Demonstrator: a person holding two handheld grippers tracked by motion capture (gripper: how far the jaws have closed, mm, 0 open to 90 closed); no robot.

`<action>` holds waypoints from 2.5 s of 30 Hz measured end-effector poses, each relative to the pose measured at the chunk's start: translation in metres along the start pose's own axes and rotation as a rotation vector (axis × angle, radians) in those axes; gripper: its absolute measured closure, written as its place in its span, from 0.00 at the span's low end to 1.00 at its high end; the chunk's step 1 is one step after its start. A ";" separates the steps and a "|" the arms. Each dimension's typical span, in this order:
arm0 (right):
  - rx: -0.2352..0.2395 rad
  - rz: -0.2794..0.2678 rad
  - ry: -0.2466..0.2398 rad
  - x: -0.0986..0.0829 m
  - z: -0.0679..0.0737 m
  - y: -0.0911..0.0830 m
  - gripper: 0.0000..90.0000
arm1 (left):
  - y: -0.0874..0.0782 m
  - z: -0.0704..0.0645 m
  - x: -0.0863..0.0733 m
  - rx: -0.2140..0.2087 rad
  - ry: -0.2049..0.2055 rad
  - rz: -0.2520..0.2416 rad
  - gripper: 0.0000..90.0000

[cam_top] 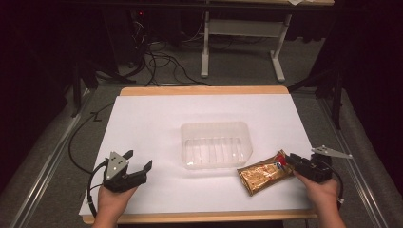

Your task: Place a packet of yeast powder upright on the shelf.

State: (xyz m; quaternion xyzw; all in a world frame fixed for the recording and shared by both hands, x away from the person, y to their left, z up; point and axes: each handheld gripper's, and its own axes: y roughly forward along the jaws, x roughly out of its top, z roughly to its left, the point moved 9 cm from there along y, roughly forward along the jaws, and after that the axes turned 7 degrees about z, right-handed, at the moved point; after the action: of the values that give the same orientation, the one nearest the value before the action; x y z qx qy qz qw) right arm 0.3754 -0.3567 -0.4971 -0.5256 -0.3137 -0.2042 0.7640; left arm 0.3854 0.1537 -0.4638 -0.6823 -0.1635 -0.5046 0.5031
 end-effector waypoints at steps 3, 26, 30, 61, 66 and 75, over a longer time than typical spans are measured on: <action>-0.019 -0.034 0.075 -0.007 -0.014 -0.010 0.66 | 0.004 -0.002 0.002 -0.010 0.003 0.002 0.26; 0.153 0.013 0.356 -0.033 -0.027 -0.009 0.46 | 0.008 -0.008 0.000 -0.022 0.016 0.021 0.26; 0.172 0.037 0.411 -0.036 -0.028 -0.004 0.43 | 0.006 -0.008 0.001 -0.024 0.015 0.017 0.26; 0.379 0.083 0.465 -0.028 0.003 0.026 0.67 | -0.001 -0.004 -0.005 -0.011 0.021 0.024 0.26; 0.378 0.064 0.443 -0.025 0.004 0.023 0.74 | -0.002 -0.004 -0.005 -0.009 0.021 0.023 0.26; 0.366 0.036 0.363 -0.019 0.010 0.019 0.91 | -0.002 -0.004 -0.004 -0.008 0.020 0.017 0.26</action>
State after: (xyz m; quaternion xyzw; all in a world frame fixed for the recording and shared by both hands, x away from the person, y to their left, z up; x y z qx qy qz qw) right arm 0.3710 -0.3410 -0.5206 -0.3389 -0.1937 -0.2216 0.8936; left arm 0.3800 0.1527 -0.4665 -0.6806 -0.1509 -0.5077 0.5062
